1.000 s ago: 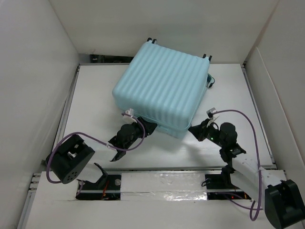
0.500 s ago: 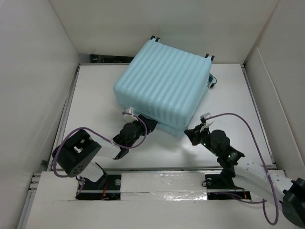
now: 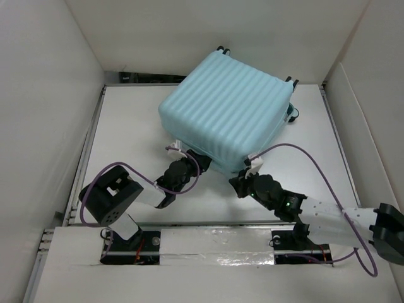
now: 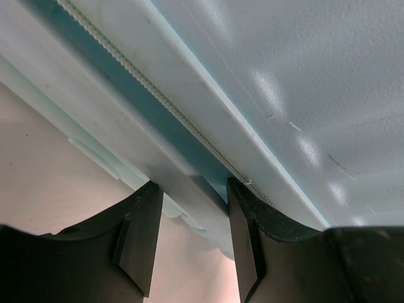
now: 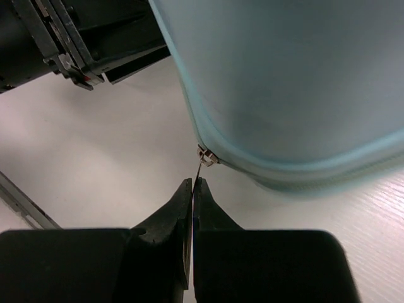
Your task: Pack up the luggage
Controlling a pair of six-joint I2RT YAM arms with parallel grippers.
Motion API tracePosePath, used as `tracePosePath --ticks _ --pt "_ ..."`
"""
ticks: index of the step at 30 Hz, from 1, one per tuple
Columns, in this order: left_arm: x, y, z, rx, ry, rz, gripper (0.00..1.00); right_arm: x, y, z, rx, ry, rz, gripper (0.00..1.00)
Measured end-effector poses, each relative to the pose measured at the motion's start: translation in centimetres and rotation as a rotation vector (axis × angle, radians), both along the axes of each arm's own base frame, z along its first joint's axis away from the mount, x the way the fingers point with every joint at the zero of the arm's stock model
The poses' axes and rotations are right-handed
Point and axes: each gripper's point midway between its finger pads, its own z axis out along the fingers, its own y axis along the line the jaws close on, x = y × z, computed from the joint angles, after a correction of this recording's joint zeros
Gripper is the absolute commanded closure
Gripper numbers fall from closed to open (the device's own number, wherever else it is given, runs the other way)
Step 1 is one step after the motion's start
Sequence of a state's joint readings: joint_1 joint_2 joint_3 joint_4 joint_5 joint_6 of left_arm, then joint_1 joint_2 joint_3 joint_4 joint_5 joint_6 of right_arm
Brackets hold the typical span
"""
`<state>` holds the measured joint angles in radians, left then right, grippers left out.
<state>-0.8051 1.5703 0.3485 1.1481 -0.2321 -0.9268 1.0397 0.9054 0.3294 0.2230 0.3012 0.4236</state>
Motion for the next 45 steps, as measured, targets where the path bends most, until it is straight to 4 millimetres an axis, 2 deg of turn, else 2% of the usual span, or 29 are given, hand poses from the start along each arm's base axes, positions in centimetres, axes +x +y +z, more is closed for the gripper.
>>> tracePosePath --ticks 5,9,14,15,16,17,18,19,20,21,23,24,27,28,29,30,31,33,36,40,41,43,45 --pt "0.3 0.1 -0.1 0.007 -0.002 0.024 0.69 1.8 2.3 -0.2 -0.031 -0.018 -0.065 1.00" --pt "0.9 0.4 -0.1 0.008 -0.010 0.053 0.69 3.5 3.4 -0.3 -0.011 -0.061 -0.149 1.00" --pt "1.5 1.1 0.0 0.026 -0.023 0.060 0.63 4.7 4.8 0.3 -0.004 -0.092 -0.194 1.00" --pt "1.6 1.3 0.0 0.030 -0.025 0.065 0.61 4.8 5.1 0.4 -0.010 -0.094 -0.191 0.94" --pt "1.8 1.5 0.0 0.035 -0.027 0.069 0.54 4.9 5.4 0.4 -0.012 -0.095 -0.188 0.86" --pt "1.8 1.5 0.0 0.038 -0.029 0.070 0.51 4.9 5.8 0.5 -0.007 -0.096 -0.182 0.77" --pt "1.7 1.7 0.0 0.054 -0.033 0.054 0.47 4.7 6.3 0.7 0.008 -0.093 -0.166 0.59" --pt "1.3 1.6 0.1 0.062 -0.033 0.027 0.42 4.2 7.1 1.0 0.033 -0.088 -0.131 0.52" --pt "0.8 1.5 0.4 0.069 -0.035 -0.004 0.40 3.4 8.1 1.5 0.059 -0.083 -0.086 0.47" --pt "0.3 1.6 0.9 0.078 -0.042 -0.025 0.38 2.2 9.1 1.9 0.086 -0.073 -0.033 0.37" --pt "-0.4 2.4 2.5 0.088 -0.069 -0.032 0.36 -0.1 9.9 2.9 0.139 -0.058 0.050 0.29" --pt "-0.5 3.2 3.5 0.092 -0.087 -0.018 0.35 -1.0 9.7 3.4 0.162 -0.052 0.079 0.26" --pt "0.1 6.3 7.8 0.070 -0.170 0.077 0.31 -2.2 7.9 4.8 0.222 -0.048 0.095 0.23" --pt "0.4 7.4 9.0 0.061 -0.195 0.112 0.31 -2.4 7.2 5.0 0.231 -0.045 0.089 0.31" --pt "0.9 8.7 9.9 0.058 -0.211 0.153 0.31 -2.5 6.4 5.2 0.233 -0.044 0.080 0.39" --pt "1.7 10.1 10.6 0.062 -0.219 0.197 0.31 -2.6 5.7 5.4 0.231 -0.043 0.072 0.52" --pt "2.7 11.3 11.3 0.070 -0.222 0.241 0.30 -2.5 4.9 5.9 0.238 -0.046 0.059 0.82" --pt "5.1 13.2 12.6 0.087 -0.213 0.313 0.30 -1.8 3.0 7.2 0.251 -0.072 0.007 1.00" --pt "9.9 15.3 15.5 0.066 -0.208 0.378 0.30 1.6 -1.5 9.0 0.264 -0.116 -0.162 1.00" --pt "17.0 16.9 19.6 0.050 -0.218 0.433 0.29 7.9 -9.9 10.1 0.218 -0.165 -0.469 1.00" --pt "18.6 17.3 19.8 0.059 -0.207 0.446 0.29 9.2 -11.9 10.4 0.212 -0.168 -0.528 1.00" --pt "22.0 17.9 21.0 0.074 -0.198 0.447 0.30 11.2 -15.6 10.3 0.199 -0.169 -0.630 1.00" --pt "25.2 18.8 21.3 0.092 -0.183 0.445 0.30 12.7 -18.5 9.0 0.182 -0.137 -0.693 1.00"
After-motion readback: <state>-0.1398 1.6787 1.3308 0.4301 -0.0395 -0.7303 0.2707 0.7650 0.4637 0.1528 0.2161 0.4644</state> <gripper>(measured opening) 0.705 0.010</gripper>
